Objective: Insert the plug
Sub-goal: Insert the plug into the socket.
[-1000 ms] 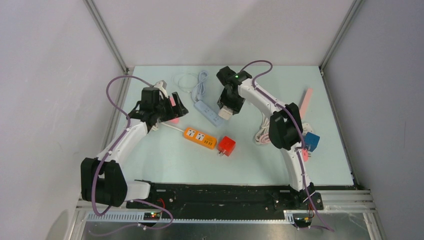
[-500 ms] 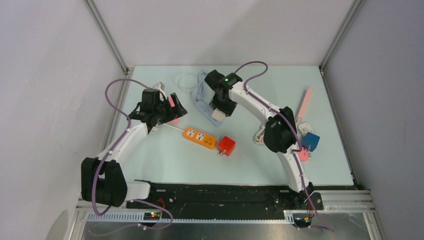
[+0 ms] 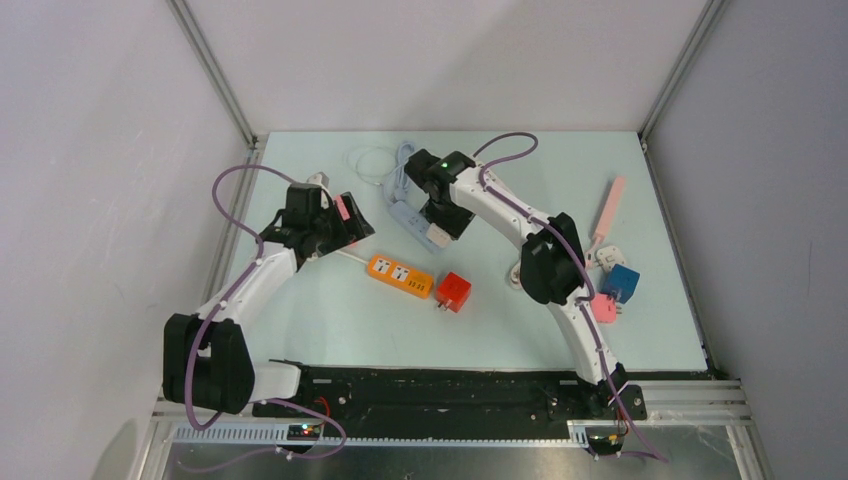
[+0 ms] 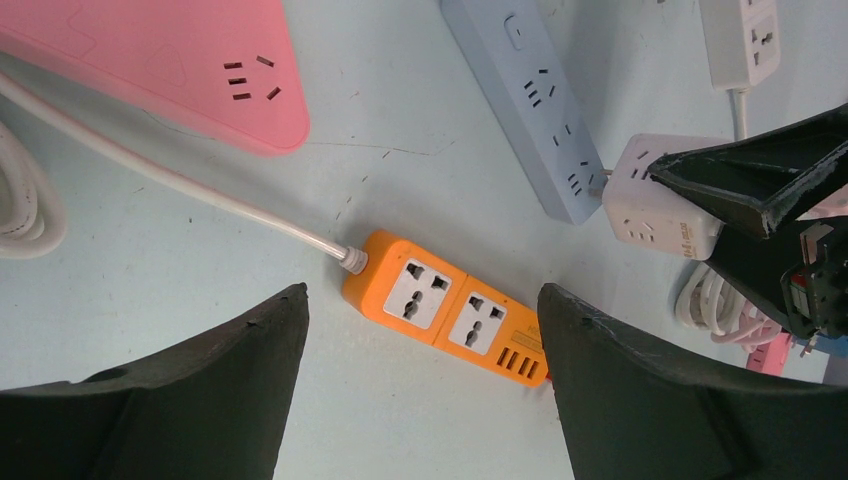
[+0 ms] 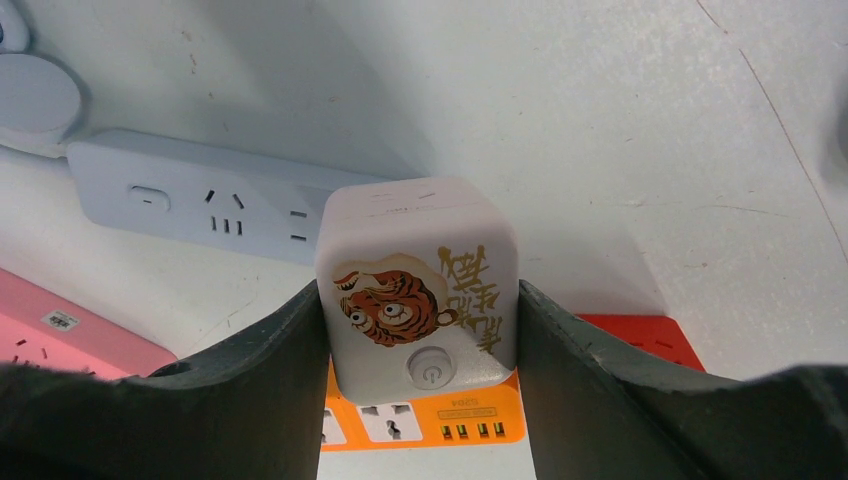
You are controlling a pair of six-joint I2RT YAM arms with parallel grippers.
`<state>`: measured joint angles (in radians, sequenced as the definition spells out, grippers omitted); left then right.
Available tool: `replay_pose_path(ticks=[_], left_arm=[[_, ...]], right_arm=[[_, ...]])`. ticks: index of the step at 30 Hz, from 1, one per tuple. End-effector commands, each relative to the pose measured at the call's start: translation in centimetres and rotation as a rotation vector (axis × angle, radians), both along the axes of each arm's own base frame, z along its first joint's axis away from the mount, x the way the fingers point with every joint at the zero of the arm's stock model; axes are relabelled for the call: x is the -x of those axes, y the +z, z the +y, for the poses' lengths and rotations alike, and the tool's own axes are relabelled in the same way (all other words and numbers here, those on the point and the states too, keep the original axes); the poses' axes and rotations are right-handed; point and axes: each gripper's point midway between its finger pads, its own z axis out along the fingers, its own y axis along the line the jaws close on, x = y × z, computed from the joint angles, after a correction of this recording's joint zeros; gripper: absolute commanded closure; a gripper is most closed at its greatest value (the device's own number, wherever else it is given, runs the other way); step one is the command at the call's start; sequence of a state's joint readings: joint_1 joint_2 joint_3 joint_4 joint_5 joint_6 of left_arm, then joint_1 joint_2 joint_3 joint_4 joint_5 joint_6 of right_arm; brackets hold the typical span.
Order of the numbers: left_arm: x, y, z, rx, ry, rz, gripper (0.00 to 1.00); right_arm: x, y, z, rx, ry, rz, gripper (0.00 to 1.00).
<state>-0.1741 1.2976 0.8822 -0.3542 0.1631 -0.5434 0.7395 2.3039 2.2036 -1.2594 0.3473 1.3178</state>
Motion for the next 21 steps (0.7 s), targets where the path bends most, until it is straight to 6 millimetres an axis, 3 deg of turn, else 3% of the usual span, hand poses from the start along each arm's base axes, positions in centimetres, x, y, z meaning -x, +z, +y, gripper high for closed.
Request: replay_pose_path(ticks=[1,6,14,21], left_arm=[[-0.4,0.9,0.1,0.014,0.011,-0.035,0.12],[-0.4,0.8,0.2,0.006,0.013,-0.035,0.12],[-0.4,0.6,0.3,-0.001,0.016,-0.032,0.12],[-0.4,0.4,0.4,-0.005,0.019,-0.028,0.12]], right_arm=[[-0.9,-0.4,0.2,-0.003,-0.045,-0.018,1.00],[-1.2,0.5,1.0,-0.055,-0.026,-0.033,1.00],[-1.4,2.5,0.3,-0.048,-0.064,-0.117,1.00],[-0.7,1.4,1.0,-0.054,-0.056,-0.063,1.00]])
